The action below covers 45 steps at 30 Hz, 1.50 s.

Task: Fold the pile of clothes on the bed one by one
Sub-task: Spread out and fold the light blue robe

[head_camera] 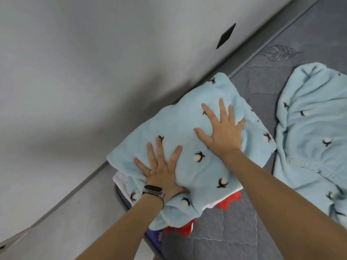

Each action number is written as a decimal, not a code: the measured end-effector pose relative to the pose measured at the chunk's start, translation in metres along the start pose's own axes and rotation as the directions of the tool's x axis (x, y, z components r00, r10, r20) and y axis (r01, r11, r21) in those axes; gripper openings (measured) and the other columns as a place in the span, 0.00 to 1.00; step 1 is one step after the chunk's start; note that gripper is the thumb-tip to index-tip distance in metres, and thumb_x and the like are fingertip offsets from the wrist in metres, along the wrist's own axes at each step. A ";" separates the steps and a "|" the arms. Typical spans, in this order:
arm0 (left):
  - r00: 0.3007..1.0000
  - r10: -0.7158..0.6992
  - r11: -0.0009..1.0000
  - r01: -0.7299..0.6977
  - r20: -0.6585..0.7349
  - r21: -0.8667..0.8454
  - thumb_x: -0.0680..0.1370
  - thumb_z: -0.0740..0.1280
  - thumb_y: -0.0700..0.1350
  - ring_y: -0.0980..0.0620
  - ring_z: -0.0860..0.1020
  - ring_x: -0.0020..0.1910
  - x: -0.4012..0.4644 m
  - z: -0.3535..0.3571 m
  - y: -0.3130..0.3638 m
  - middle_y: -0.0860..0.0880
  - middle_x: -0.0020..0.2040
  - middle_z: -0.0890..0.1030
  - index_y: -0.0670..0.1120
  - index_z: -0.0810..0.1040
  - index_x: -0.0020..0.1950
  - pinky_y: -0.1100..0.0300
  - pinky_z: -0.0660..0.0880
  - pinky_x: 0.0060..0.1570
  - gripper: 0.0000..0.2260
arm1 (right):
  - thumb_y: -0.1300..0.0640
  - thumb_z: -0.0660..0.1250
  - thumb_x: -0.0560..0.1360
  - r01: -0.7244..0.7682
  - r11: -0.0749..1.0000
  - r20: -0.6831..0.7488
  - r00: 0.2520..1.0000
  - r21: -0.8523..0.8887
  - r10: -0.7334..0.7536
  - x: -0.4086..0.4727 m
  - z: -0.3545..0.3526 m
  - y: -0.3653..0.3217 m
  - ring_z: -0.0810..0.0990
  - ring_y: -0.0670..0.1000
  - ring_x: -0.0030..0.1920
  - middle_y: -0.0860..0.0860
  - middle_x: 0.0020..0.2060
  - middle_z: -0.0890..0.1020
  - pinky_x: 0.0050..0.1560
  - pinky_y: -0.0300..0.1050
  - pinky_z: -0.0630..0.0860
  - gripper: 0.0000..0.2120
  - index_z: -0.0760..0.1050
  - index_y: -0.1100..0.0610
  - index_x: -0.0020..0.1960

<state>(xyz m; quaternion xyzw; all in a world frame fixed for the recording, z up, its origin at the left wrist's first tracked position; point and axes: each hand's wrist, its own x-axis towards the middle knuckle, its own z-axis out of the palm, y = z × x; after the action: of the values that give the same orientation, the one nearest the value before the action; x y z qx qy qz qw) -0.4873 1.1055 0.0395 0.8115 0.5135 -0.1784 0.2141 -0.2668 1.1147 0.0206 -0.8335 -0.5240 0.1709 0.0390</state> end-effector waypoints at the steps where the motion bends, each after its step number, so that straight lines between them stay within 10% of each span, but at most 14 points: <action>1: 1.000 0.003 1.000 -0.003 -0.002 -0.006 0.51 0.64 0.78 0.34 0.36 0.75 -0.001 0.002 -0.001 0.41 0.77 0.36 0.64 0.33 0.74 0.26 0.34 0.63 0.62 | 0.25 0.46 0.70 0.003 1.000 -0.018 1.000 0.009 -0.003 -0.001 0.001 0.000 0.49 0.61 0.77 0.49 0.78 0.46 0.68 0.75 0.51 0.34 0.42 0.31 0.74; 10: 0.997 0.034 0.999 -0.034 -0.068 -0.006 0.47 0.62 0.80 0.35 0.43 0.75 -0.021 -0.016 -0.005 0.45 0.78 0.35 0.65 0.37 0.75 0.23 0.43 0.62 0.62 | 0.26 0.47 0.71 -0.021 0.993 -0.037 0.999 0.117 0.025 -0.020 -0.027 -0.009 0.49 0.59 0.77 0.48 0.78 0.49 0.70 0.73 0.44 0.33 0.47 0.31 0.74; 15: 0.999 -0.033 0.999 0.033 -0.016 -0.043 0.57 0.73 0.67 0.41 0.43 0.76 -0.062 -0.036 0.022 0.46 0.77 0.36 0.63 0.38 0.75 0.30 0.47 0.69 0.58 | 0.42 0.55 0.80 0.069 0.916 -0.068 0.997 0.395 -0.046 -0.075 -0.058 0.009 0.50 0.54 0.77 0.52 0.77 0.55 0.75 0.60 0.41 0.25 0.56 0.40 0.76; 19: 0.946 0.128 0.973 -0.178 -0.298 -0.148 0.64 0.63 0.51 0.38 0.62 0.71 -0.104 -0.037 0.072 0.39 0.73 0.64 0.48 0.70 0.70 0.36 0.58 0.67 0.33 | 0.54 0.60 0.80 0.131 0.828 -0.285 0.958 0.545 0.036 -0.157 -0.059 0.064 0.64 0.51 0.73 0.52 0.69 0.72 0.75 0.48 0.54 0.20 0.69 0.52 0.71; 22: 0.854 0.330 0.851 -0.453 -0.403 -0.264 0.69 0.59 0.50 0.47 0.73 0.60 -0.130 -0.021 0.112 0.48 0.62 0.75 0.47 0.79 0.57 0.55 0.67 0.62 0.20 | 0.60 0.64 0.77 -0.090 0.833 -0.351 0.878 0.545 0.325 -0.214 -0.041 0.126 0.73 0.52 0.62 0.52 0.59 0.78 0.66 0.45 0.67 0.17 0.73 0.56 0.66; 28: 0.854 0.520 0.815 -0.495 0.001 -0.302 0.71 0.60 0.51 0.59 0.77 0.48 -0.148 0.042 0.159 0.60 0.50 0.78 0.57 0.79 0.52 0.66 0.72 0.49 0.12 | 0.50 0.75 0.66 -0.743 0.576 0.029 0.621 0.341 0.783 -0.273 -0.014 0.252 0.64 0.62 0.67 0.59 0.68 0.67 0.62 0.57 0.66 0.39 0.62 0.56 0.72; 33: 0.846 0.522 0.818 -0.463 0.106 -0.341 0.71 0.59 0.53 0.66 0.76 0.48 -0.154 0.080 0.154 0.65 0.47 0.78 0.61 0.75 0.52 0.70 0.72 0.50 0.12 | 0.29 0.74 0.56 -0.833 0.553 0.446 0.505 0.027 0.739 -0.274 0.009 0.288 0.44 0.63 0.76 0.55 0.77 0.43 0.64 0.76 0.54 0.66 0.29 0.39 0.73; 38: 0.864 0.483 0.849 -0.420 0.145 -0.320 0.66 0.67 0.40 0.74 0.76 0.42 -0.163 0.095 0.147 0.75 0.49 0.75 0.72 0.72 0.52 0.80 0.70 0.42 0.27 | 0.43 0.71 0.67 -0.798 0.599 0.101 0.603 0.071 0.791 -0.265 0.030 0.304 0.73 0.61 0.59 0.58 0.57 0.76 0.53 0.58 0.72 0.42 0.50 0.44 0.72; 41: 0.888 0.429 0.861 -0.348 0.163 -0.370 0.68 0.69 0.35 0.69 0.78 0.42 -0.167 0.096 0.150 0.74 0.50 0.76 0.77 0.72 0.49 0.72 0.75 0.44 0.32 | 0.47 0.68 0.72 -0.753 0.609 0.061 0.640 0.247 0.766 -0.277 0.023 0.312 0.79 0.60 0.49 0.56 0.49 0.80 0.41 0.48 0.70 0.29 0.61 0.53 0.67; 45: 0.899 0.409 0.846 -0.310 0.156 -0.434 0.72 0.69 0.33 0.65 0.80 0.42 -0.182 0.087 0.173 0.68 0.44 0.81 0.74 0.74 0.48 0.75 0.72 0.42 0.30 | 0.51 0.67 0.75 -0.573 0.211 0.183 0.552 0.792 0.814 -0.314 -0.022 0.298 0.77 0.51 0.53 0.49 0.54 0.78 0.49 0.45 0.72 0.19 0.72 0.54 0.63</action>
<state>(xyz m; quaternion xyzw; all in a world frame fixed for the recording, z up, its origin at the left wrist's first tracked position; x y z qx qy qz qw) -0.4104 0.8554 0.0875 0.8049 0.3465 -0.1242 0.4655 -0.1264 0.7049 0.0449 -0.8821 0.0559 0.2617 0.3877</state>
